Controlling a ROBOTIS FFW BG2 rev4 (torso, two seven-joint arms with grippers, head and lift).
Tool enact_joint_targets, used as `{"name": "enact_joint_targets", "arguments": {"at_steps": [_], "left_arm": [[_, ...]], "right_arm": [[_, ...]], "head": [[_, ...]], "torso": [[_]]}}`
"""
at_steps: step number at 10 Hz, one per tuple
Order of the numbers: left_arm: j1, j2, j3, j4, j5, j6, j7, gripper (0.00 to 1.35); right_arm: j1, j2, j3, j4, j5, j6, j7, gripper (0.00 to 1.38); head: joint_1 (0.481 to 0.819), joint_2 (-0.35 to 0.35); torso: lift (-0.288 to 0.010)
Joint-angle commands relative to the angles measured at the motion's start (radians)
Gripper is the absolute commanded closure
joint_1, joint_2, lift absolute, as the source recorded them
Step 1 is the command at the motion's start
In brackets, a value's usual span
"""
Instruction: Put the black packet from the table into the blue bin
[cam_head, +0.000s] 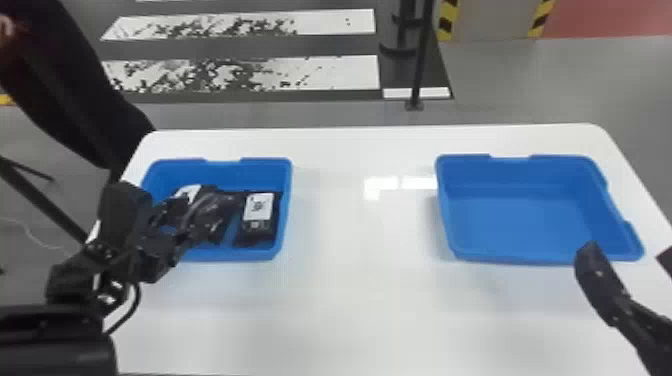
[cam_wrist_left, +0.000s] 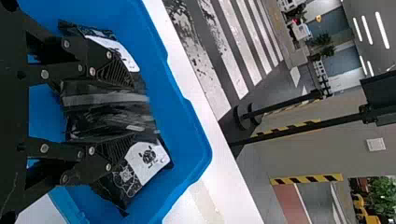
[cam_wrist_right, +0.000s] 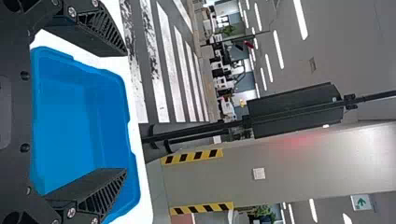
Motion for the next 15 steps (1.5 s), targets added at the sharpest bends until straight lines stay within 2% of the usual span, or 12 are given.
{"name": "enact_joint_targets", "arguments": {"at_steps": [1, 3, 5, 7, 9, 10, 12, 15], "left_arm": [[0.006, -0.002, 0.007, 0.0, 0.036, -0.024, 0.003, 0.11], [0.06, -0.015, 0.021, -0.037, 0.167, -0.107, 0.038, 0.16], [0.19, -0.057, 0.079, -0.17, 0.297, -0.178, 0.1, 0.16], [0.315, -0.058, 0.109, -0.202, 0.502, -0.311, 0.149, 0.16], [0.416, -0.058, 0.124, -0.202, 0.602, -0.456, 0.17, 0.16], [0.467, -0.058, 0.107, -0.202, 0.664, -0.502, 0.213, 0.16], [0.509, -0.058, 0.075, -0.202, 0.696, -0.622, 0.284, 0.16], [0.524, -0.058, 0.067, -0.202, 0.7, -0.664, 0.308, 0.16]], "right_arm": [[0.002, 0.001, 0.0, 0.0, 0.0, 0.0, 0.0, 0.13], [0.005, 0.001, 0.0, 0.0, 0.0, 0.0, 0.0, 0.13], [0.012, 0.001, -0.002, -0.007, -0.004, 0.0, 0.0, 0.13], [0.017, 0.001, -0.006, -0.012, -0.004, 0.0, 0.0, 0.13], [0.022, 0.001, -0.008, -0.015, -0.004, 0.0, 0.0, 0.13], [0.027, 0.001, -0.01, -0.017, -0.004, 0.0, 0.0, 0.13], [0.052, 0.001, -0.014, -0.027, -0.004, 0.002, 0.0, 0.13], [0.044, 0.001, -0.018, -0.029, 0.004, 0.007, 0.0, 0.13]], "head": [[0.695, 0.081], [0.695, 0.071], [0.695, 0.06], [0.695, 0.077], [0.695, 0.078], [0.695, 0.083], [0.695, 0.096], [0.695, 0.091]], "torso": [[-0.11], [-0.11], [-0.11], [-0.11], [-0.11], [-0.11], [-0.11], [-0.11]]}}
